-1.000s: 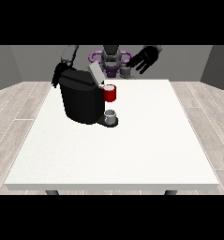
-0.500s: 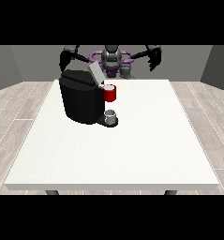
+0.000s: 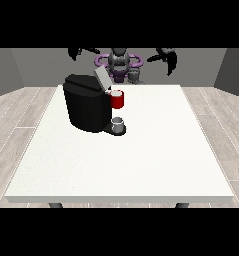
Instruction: Insert the coffee pod into the coffee machine and close the lid
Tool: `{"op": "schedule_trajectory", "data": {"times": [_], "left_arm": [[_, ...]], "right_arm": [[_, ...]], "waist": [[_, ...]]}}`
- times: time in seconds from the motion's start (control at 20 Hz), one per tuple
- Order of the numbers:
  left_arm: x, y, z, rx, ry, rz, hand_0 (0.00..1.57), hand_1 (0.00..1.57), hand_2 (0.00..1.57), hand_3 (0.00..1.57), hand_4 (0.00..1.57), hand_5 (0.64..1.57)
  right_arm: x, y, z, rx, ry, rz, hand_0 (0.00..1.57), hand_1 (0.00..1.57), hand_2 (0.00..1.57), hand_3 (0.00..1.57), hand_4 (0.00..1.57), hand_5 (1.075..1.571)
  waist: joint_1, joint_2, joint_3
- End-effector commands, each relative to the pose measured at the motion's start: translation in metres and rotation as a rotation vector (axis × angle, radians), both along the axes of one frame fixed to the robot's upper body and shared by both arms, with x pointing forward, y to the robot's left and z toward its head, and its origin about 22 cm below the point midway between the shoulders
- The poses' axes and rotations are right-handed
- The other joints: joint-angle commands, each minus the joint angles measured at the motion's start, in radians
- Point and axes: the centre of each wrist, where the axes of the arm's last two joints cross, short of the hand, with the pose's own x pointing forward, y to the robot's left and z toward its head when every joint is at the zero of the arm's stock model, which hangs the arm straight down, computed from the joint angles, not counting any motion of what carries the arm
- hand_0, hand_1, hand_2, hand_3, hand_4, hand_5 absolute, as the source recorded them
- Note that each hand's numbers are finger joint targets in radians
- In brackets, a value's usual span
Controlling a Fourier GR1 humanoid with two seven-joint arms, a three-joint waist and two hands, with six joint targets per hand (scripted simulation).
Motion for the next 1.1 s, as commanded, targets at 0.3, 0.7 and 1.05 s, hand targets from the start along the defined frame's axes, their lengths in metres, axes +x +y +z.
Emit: {"op": "schedule_trajectory", "data": {"times": [0.3, 0.7, 1.05], "left_arm": [[-0.002, -0.017, 0.029, -0.048, -0.109, -0.03, 0.0, 0.0, 0.0, 0.0, 0.39, 1.571], [-0.006, -0.019, 0.056, -0.02, -0.175, 0.001, 0.0, 0.0, 0.0, 0.0, 0.34, 1.571], [-0.025, -0.01, 0.07, -0.037, -0.191, 0.027, 0.0, 0.0, 0.0, 0.0, 0.35, 1.571]], "right_arm": [[0.034, -0.005, 0.021, 0.036, -0.008, -0.077, 0.0, 0.0, 0.0, 0.0, 0.17, 1.571], [0.063, -0.019, 0.052, 0.19, 0.028, -0.043, 0.0, 0.0, 0.0, 0.0, 0.18, 1.571], [0.071, 0.023, 0.044, 0.153, 0.044, -0.004, 0.0, 0.0, 0.0, 0.0, 0.0, 1.571]], "waist": [[0.095, 0.113, 0.0006], [0.077, 0.189, 0.0004], [0.068, 0.213, 0.0003]]}}
